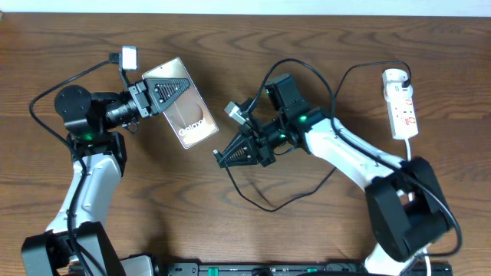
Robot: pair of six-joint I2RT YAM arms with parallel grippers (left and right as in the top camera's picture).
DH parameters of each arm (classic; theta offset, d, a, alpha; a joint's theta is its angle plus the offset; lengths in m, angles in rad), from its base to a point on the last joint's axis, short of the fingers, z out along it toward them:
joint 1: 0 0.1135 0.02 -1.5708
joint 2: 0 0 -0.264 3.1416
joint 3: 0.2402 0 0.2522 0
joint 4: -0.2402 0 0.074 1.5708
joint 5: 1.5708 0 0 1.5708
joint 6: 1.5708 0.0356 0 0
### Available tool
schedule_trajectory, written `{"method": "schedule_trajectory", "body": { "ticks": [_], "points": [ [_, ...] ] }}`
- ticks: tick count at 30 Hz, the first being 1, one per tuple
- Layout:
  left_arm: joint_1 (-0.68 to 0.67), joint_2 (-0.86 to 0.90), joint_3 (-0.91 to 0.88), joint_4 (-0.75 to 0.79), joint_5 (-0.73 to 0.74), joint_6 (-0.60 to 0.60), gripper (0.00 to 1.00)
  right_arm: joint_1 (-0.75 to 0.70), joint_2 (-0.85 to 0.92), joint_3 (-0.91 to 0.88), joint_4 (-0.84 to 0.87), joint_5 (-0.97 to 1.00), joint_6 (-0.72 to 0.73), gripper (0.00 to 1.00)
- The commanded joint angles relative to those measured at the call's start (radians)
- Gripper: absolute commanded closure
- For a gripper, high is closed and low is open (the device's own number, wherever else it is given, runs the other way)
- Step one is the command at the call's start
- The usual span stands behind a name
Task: Plug charger to phone and switch on socket
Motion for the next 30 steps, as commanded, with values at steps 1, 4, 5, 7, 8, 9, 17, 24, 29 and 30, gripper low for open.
{"method": "schedule_trajectory", "body": {
  "ticks": [1,4,5,7,8,9,17,24,29,30],
  "points": [
    [-0.001,-0.002,0.011,0.014,-0.009,-0.026,0.93,0.010,0.041,0.012,0.023,-0.024,0.058,0.99],
    [0.000,-0.002,0.011,0.014,-0.006,-0.026,0.93,0.017,0.056,0.012,0.045,-0.025,0.067,0.99],
    [0.002,-0.002,0.011,0.014,-0.005,-0.026,0.93,0.018,0.057,0.012,0.050,-0.025,0.065,0.99],
    [0.014,-0.002,0.011,0.014,-0.002,-0.033,0.93,0.020,0.057,0.012,0.083,-0.025,0.073,0.99],
    [0.018,-0.002,0.011,0.014,-0.001,-0.034,0.93,0.020,0.057,0.012,0.092,-0.025,0.073,0.99],
    [0.021,-0.002,0.011,0.014,0.005,-0.033,0.93,0.020,0.057,0.012,0.098,-0.024,0.082,0.99],
    [0.021,-0.002,0.011,0.015,0.021,-0.021,0.93,0.032,0.057,0.012,0.188,-0.025,0.199,0.99],
    [0.021,-0.002,0.011,0.015,0.021,-0.021,0.93,0.035,0.057,0.012,0.357,-0.025,0.344,0.99],
    [0.021,-0.002,0.011,0.015,0.007,0.006,0.93,0.035,0.057,0.012,0.448,-0.025,0.422,0.99],
    [0.021,-0.002,0.011,0.015,0.005,0.006,0.93,0.035,0.057,0.012,0.452,-0.025,0.422,0.99]
  ]
}}
